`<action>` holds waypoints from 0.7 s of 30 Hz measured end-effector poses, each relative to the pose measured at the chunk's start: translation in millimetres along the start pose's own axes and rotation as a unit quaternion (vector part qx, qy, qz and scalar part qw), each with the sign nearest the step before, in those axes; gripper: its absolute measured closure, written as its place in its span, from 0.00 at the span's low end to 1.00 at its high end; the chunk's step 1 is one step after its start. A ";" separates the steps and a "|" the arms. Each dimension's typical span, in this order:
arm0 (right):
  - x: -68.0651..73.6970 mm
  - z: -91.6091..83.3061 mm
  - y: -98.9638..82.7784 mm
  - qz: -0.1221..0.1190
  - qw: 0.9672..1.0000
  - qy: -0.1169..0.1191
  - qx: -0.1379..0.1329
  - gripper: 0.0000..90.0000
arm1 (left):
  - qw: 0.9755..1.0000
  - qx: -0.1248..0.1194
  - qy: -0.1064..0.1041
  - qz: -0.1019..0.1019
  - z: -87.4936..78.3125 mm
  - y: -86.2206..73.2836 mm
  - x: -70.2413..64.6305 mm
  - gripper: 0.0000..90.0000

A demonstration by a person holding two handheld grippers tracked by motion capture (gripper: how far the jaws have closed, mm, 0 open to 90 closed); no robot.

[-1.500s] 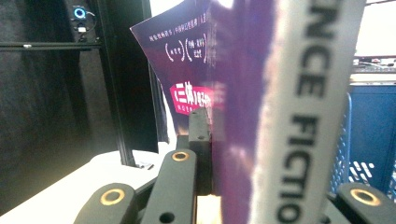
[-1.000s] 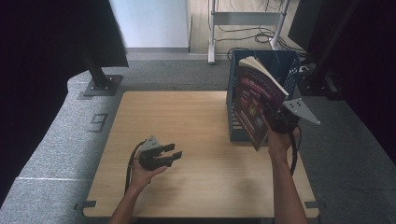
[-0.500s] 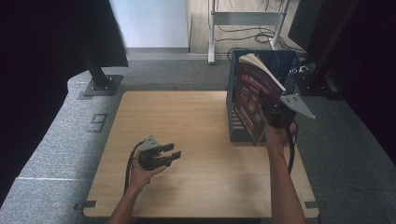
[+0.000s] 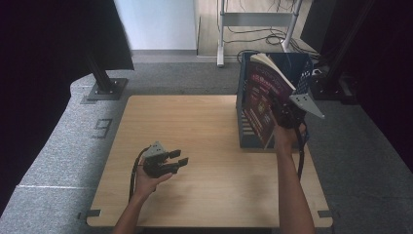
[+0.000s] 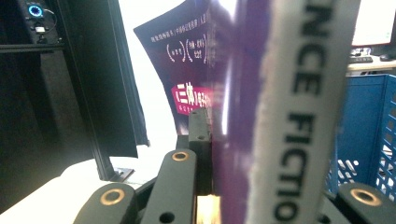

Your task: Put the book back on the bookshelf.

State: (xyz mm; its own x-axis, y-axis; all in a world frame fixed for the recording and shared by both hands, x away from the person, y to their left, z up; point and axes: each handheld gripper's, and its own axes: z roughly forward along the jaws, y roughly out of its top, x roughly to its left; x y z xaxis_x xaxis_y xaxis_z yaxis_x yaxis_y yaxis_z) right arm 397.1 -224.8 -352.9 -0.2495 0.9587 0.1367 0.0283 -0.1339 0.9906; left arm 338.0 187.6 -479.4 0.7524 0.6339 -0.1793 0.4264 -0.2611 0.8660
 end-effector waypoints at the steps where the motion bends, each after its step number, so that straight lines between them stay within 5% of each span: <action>1: 0.0 0.0 0.0 0.000 1.000 0.000 0.000 0.91 | 1.000 0.000 0.000 0.000 0.0 0.0 0.1 0.54; 21: -3.2 17.6 -0.5 -0.002 1.000 -0.024 0.000 0.91 | 1.000 -0.002 0.000 -0.003 -1.8 -0.3 2.1 0.54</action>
State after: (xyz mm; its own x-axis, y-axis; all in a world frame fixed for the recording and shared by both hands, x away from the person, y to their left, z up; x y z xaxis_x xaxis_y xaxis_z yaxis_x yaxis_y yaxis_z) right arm 415.0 -223.3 -353.7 -0.2037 0.9699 0.1334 0.0280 -0.1304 0.9911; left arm 338.6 190.3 -479.2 0.7493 0.6359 -0.1849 0.4292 -0.2538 0.8668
